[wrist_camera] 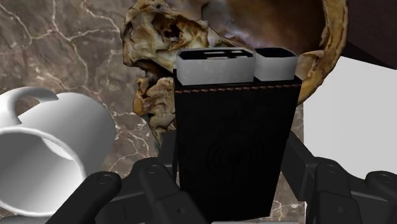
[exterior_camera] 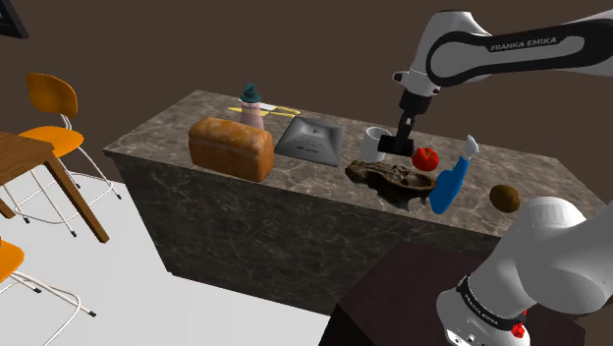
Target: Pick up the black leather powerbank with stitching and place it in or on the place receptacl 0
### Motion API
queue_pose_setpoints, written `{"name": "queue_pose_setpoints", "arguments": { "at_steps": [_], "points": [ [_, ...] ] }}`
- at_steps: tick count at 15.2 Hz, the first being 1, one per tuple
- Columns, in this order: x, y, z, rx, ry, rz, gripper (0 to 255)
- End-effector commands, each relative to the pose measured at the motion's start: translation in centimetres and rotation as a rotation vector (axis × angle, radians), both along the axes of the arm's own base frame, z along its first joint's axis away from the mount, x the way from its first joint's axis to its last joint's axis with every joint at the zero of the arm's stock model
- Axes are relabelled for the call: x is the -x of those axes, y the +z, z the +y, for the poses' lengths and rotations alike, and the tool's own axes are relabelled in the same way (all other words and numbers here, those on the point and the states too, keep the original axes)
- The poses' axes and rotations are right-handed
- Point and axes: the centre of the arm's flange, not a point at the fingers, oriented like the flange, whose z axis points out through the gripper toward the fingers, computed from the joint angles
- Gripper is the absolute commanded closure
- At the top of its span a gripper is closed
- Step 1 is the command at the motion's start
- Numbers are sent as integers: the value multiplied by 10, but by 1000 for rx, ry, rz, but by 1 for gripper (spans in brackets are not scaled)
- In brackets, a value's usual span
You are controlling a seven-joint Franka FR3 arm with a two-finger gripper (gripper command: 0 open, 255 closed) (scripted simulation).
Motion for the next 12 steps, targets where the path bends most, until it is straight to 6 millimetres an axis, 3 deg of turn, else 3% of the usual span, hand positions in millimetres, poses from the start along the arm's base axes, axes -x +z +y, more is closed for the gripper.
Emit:
{"name": "queue_pose_setpoints", "arguments": {
  "at_steps": [1,10,12],
  "points": [
    [0,-9,1,0,0,-1,255],
    [0,-56,1,0,0,-1,255],
    [0,-56,1,0,0,-1,255]
  ]
}}
